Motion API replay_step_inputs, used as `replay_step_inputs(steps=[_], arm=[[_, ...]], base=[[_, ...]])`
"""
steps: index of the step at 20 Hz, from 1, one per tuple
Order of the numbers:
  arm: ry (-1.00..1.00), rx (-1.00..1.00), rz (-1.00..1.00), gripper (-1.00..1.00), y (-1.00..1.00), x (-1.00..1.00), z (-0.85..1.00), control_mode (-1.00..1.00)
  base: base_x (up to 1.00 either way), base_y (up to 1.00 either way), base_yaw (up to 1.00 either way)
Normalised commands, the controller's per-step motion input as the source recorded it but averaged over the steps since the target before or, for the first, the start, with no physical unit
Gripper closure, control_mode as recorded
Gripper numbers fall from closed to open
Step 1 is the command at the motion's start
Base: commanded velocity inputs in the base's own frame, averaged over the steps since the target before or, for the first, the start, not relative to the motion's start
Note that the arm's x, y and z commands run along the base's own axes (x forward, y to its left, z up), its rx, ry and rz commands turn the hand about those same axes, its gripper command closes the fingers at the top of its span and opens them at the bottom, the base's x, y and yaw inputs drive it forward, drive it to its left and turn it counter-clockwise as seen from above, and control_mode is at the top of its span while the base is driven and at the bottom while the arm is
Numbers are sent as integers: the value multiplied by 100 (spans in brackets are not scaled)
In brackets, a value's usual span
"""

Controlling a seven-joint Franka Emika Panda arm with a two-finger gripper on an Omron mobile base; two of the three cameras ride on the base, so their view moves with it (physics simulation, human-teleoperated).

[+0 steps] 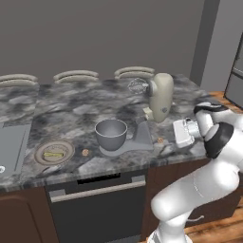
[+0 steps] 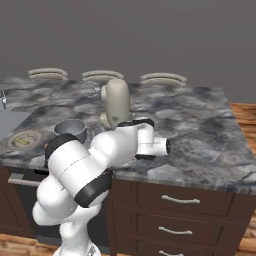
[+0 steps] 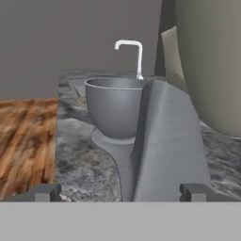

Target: Add butter and sugar cubes to the stand mixer bowl and then turn on the stand mixer to begin making frosting.

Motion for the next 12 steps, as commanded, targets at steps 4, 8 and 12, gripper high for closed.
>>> replay_step_inputs(steps=[4, 8, 12], arm=[[0, 0, 8, -100, 0, 23, -26, -100], [0, 0, 8, -100, 0, 24, -29, -100], [0, 0, 8, -100, 0, 28, -23, -100]], base=[[0, 0, 0], [0, 0, 0], [0, 0, 0]])
